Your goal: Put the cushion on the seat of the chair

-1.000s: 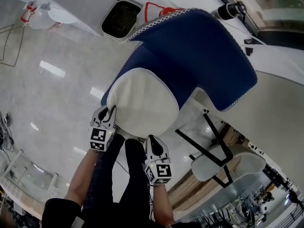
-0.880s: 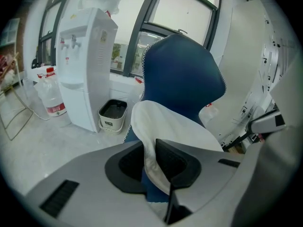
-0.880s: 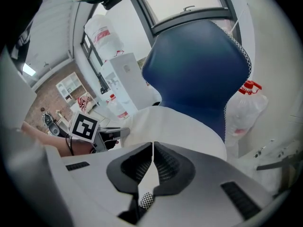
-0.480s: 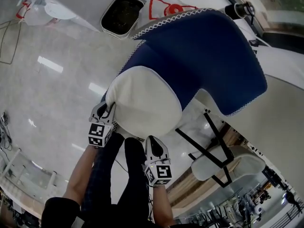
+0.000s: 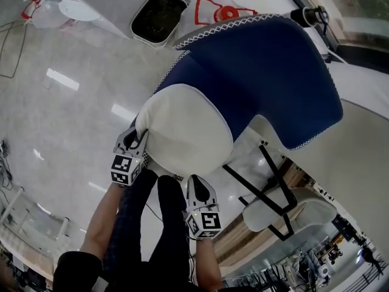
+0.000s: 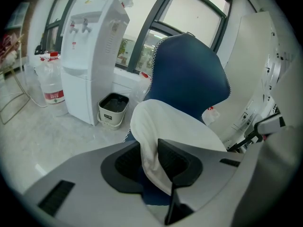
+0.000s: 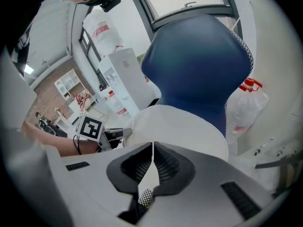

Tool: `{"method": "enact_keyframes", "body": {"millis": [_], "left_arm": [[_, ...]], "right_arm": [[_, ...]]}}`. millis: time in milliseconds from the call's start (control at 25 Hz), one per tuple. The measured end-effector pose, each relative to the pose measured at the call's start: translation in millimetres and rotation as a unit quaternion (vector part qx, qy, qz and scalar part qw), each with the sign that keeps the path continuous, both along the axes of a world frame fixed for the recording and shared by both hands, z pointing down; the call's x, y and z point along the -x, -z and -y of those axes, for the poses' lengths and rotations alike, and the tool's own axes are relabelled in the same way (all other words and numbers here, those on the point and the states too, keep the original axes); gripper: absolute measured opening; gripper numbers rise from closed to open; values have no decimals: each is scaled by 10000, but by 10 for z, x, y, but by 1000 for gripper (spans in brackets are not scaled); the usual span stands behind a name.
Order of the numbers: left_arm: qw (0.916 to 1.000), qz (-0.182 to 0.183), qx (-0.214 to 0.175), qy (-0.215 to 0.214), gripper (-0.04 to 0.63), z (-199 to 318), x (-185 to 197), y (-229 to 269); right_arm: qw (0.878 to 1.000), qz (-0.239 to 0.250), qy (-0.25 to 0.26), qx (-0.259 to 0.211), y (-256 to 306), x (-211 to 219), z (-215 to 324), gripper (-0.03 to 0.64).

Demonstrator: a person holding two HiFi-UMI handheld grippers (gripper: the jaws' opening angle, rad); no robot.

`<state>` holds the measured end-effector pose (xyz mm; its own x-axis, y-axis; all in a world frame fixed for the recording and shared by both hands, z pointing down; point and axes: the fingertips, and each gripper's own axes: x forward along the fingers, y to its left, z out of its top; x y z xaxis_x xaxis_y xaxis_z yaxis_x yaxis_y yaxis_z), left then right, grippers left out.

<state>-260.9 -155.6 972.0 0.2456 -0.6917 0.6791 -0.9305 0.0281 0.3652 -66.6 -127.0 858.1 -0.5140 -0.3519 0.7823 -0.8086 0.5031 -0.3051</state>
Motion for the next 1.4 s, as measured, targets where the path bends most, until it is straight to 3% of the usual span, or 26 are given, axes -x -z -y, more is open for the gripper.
{"method": "enact_keyframes", "body": {"millis": [360, 600, 1120, 1400], "left_arm": [[9995, -11, 58, 313, 180, -88, 177, 68], [9995, 106, -45, 291, 183, -98, 162, 351], [9976, 389, -540, 211, 179, -120, -205, 1546], [9954, 550, -781, 43, 147, -258, -476, 2319]], "right_arm": [[9999, 87, -26, -97, 150, 10, 3, 34], [9996, 159, -28, -233, 385, -64, 15, 34], [9956, 444, 21, -827, 1313, -273, 65, 34], [9904, 554, 82, -1267, 1937, -435, 85, 34]]}}
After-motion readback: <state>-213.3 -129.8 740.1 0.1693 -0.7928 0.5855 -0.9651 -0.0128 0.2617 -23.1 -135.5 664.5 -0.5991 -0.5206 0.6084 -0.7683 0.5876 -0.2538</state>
